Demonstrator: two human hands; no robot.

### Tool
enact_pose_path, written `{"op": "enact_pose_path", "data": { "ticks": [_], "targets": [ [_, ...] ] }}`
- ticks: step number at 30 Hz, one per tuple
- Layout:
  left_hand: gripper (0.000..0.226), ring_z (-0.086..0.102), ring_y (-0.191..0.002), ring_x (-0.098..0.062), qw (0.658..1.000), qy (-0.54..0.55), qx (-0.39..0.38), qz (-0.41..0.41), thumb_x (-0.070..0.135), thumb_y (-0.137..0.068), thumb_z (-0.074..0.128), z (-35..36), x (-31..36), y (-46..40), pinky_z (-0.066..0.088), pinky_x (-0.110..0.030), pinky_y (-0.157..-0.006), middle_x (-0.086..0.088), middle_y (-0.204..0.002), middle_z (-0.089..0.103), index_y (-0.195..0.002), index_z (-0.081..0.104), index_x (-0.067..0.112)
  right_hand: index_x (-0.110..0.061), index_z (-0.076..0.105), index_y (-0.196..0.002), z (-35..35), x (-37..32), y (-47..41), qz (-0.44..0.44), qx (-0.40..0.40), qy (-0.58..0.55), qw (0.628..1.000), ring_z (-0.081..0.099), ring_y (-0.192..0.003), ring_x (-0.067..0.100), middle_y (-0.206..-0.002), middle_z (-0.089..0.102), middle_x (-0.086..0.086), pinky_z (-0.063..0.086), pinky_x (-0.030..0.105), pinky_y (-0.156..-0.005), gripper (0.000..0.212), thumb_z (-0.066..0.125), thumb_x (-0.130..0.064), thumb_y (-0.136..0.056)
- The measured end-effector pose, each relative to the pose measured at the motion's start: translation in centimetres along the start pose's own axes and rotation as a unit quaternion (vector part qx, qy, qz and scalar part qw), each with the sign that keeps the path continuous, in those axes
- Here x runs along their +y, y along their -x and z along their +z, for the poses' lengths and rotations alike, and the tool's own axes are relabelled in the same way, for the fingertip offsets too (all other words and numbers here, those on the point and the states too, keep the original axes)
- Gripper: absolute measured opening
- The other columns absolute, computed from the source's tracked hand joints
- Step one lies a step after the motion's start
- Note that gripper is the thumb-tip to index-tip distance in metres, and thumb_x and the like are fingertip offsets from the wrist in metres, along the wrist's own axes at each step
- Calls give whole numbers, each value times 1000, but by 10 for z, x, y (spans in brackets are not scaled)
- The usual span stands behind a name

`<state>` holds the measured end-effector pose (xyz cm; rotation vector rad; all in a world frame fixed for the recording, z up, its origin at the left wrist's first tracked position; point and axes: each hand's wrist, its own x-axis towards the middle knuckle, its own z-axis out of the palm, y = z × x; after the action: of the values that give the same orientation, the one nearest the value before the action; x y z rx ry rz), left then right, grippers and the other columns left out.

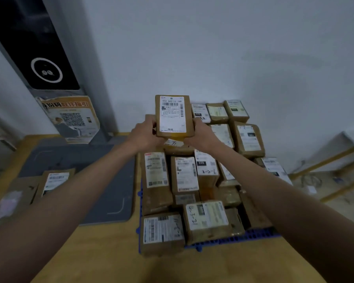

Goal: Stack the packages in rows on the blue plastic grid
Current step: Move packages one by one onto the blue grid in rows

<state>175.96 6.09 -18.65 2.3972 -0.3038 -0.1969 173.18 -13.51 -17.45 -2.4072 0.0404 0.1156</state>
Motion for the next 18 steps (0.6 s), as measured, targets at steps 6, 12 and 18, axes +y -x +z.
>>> {"op": "enact_pose_path", "data": {
  "ticks": [6,12,18],
  "targets": [
    [50,60,-97,-19,999,-18,18,-44,32,-83,74,-27,-29,-54,48,-31,-70,-1,-116,60,-113,39,17,-4,36,-135,14,-19,-75,-11,-33,-20,999,60,-102,25,-122,59,12,55,35,-79,64,71,-7,-81],
    [51,55,-92,-14,997,-23,29,-71,30,-83,75,-36,-70,-101,41,-19,-57,-5,-120,60,-116,39,15,-3,38,-135,44,-22,-133,-22,-53,-35,998,58,-99,21,-124,60,13,52,29,-74,61,70,-7,-83],
    [48,55,-89,-15,994,-44,27,-92,32,-83,73,-24,-106,-133,40,-20,-55,-6,-121,61,-111,37,16,-3,40,-136,72,-16,-177,-13,-81,12,997,56,-117,28,-129,57,13,50,40,-96,63,73,-13,-83]
  ]
}}
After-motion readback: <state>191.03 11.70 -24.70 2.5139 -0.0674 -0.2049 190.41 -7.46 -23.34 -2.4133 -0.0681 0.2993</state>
